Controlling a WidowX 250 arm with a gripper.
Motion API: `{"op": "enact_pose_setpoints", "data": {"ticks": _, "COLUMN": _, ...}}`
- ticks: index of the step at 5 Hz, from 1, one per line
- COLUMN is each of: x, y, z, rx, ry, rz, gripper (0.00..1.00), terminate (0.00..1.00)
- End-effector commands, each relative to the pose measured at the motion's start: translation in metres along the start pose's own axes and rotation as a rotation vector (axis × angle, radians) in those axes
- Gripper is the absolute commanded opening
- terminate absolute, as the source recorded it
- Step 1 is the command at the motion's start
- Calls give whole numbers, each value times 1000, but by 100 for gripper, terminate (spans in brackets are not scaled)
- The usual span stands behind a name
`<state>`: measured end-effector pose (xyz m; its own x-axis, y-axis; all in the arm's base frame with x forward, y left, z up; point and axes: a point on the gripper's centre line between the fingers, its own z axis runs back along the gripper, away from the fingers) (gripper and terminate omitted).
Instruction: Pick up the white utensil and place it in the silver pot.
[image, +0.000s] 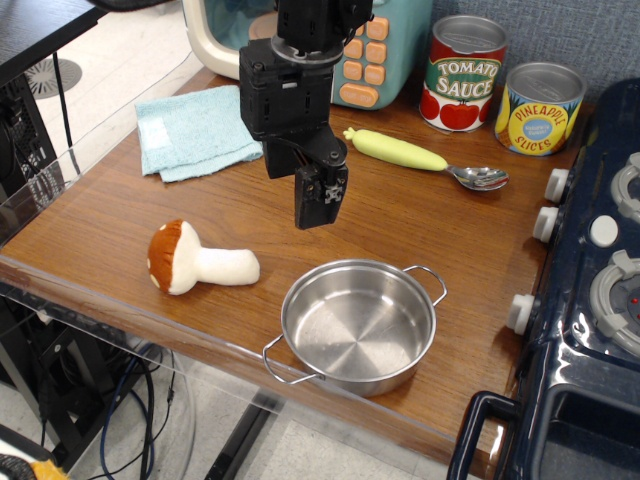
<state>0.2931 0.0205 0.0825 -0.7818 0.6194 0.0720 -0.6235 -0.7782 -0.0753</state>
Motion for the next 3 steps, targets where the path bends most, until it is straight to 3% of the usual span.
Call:
{"op": "enact_pose_setpoints", "data": {"ticks": 1, "x": 0, "y": 0, "z": 0, "rx": 0, "ry": 0, "rz": 0, "gripper": 100, "terminate": 0}}
{"op": "enact_pose_setpoints", "data": {"ticks": 2, "x": 15, "y": -15, "z": 13, "rx": -52, "ry": -13, "rz": 84, "gripper": 100, "terminate": 0}}
{"op": "enact_pose_setpoints", "data": {"ticks": 3, "x": 30, "y": -26, "z": 17, "rx": -49, "ry": -3, "rz": 130, "gripper": 100, "terminate": 0}}
